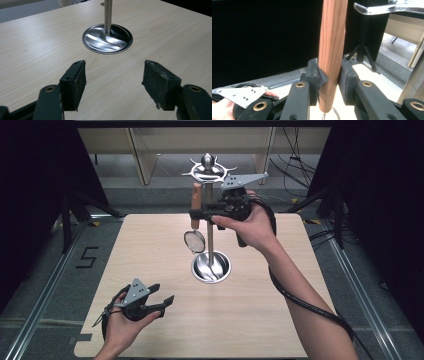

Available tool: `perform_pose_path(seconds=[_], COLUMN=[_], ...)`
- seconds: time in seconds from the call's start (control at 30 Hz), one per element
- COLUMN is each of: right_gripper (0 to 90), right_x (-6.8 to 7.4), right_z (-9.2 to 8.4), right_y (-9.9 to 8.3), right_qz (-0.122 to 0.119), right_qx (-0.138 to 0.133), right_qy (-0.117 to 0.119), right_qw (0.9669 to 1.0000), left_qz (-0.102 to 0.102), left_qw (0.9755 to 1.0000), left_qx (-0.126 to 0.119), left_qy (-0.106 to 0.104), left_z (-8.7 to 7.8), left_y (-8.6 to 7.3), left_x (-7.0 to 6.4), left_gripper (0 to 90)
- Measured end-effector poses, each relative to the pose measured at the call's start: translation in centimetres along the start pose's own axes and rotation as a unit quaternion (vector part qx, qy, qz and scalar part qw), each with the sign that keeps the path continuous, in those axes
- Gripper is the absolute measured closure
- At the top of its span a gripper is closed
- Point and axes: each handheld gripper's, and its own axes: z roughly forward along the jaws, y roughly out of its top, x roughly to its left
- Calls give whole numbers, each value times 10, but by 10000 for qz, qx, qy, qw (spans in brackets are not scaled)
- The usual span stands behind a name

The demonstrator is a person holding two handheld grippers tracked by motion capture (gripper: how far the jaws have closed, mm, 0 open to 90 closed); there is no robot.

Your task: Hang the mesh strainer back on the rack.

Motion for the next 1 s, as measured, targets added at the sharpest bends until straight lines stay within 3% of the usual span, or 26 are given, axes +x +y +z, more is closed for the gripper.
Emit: perform_pose_path(seconds=[1.0], right_gripper=[733], right_x=[-17], right_z=[0], right_y=[-4], right_qz=[361], right_qx=[-96], right_qy=[-97], right_qw=[9993], left_qz=[-56], left_qw=[10000], left_qx=[-11], left_qy=[-19], left_z=[0], left_y=[0], left_x=[-1], left_gripper=[342])
